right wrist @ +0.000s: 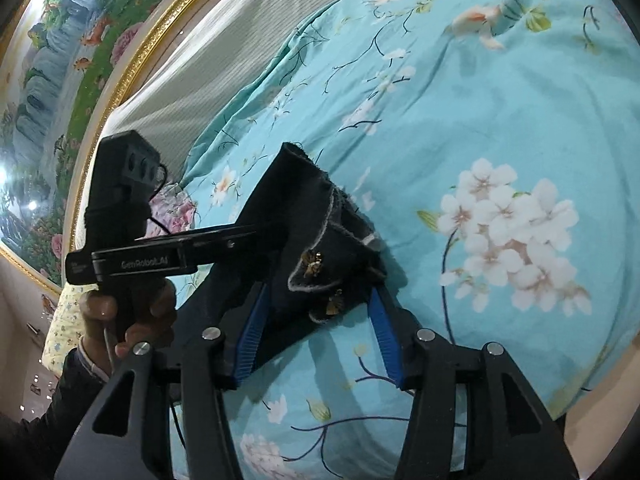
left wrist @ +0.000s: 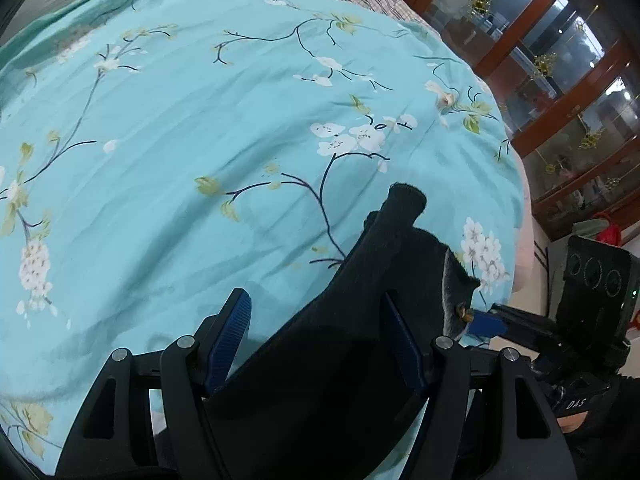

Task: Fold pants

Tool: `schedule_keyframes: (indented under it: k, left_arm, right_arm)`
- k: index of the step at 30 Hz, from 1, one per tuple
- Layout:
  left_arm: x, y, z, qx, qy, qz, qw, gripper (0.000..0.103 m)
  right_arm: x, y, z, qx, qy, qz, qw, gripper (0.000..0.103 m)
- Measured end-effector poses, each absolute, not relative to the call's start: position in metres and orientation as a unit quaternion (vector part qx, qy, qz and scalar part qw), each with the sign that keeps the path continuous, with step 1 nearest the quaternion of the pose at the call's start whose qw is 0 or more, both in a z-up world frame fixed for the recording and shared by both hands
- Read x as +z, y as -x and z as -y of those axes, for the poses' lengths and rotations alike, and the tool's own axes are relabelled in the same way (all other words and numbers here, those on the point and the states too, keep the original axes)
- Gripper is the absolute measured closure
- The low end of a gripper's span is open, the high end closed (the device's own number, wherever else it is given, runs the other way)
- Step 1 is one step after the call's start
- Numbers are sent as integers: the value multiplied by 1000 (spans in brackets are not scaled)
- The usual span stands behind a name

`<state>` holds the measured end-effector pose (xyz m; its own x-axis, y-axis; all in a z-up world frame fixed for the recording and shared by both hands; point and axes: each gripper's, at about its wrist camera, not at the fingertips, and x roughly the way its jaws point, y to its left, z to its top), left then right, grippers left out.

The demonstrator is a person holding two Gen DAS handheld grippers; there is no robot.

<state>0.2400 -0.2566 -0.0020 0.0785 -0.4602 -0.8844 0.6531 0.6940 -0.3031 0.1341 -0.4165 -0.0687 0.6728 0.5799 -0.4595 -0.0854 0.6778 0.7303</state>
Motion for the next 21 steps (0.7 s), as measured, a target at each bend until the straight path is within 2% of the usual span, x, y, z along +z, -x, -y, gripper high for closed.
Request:
schedule_keyframes:
  k: [2,4,5,6,8,9,10,12,15,21]
  left_arm:
    - [-4,-242,260,-384,-82,-565,725,35]
    - [-6,-244,263,-387,-79,-566,723,35]
    - [-6,-244,265,-387,-78,-566,723,35]
    - [-6,-244,267,-389,-76,-566,723,37]
    - [-6,-243,269,-393,-76,-561,724,41]
    - [-5,-242,271,-400,-75,-558,724,55]
    - [-5,-241,274,-409,-71,-553,722,74]
    - [-2,-239,276,-416,-63,-551,721,86]
    - [9,-231,272,-419,-65,-529,735,92]
    - [47,-218,232,-429,-12,-492,757,93]
  right_arm:
    - [-70,-136,416,199,-358,-350,843,51]
    - [-70,-137,413,198,-359,-349,843,59]
    - [-71,-139,413,197,-360,-348,843,70]
    - [-73,-140,413,196,-360,-350,842,85]
    - [-78,-143,415,198,-367,-351,839,89]
    - [-77,-142,415,199,-366,-348,840,89]
    - [-75,-141,415,200,-360,-345,843,90]
    - [-69,-138,413,203,-342,-337,853,90]
    - [-65,-135,413,211,-341,-330,854,90]
    - [-41,-128,404,248,-329,-299,861,91]
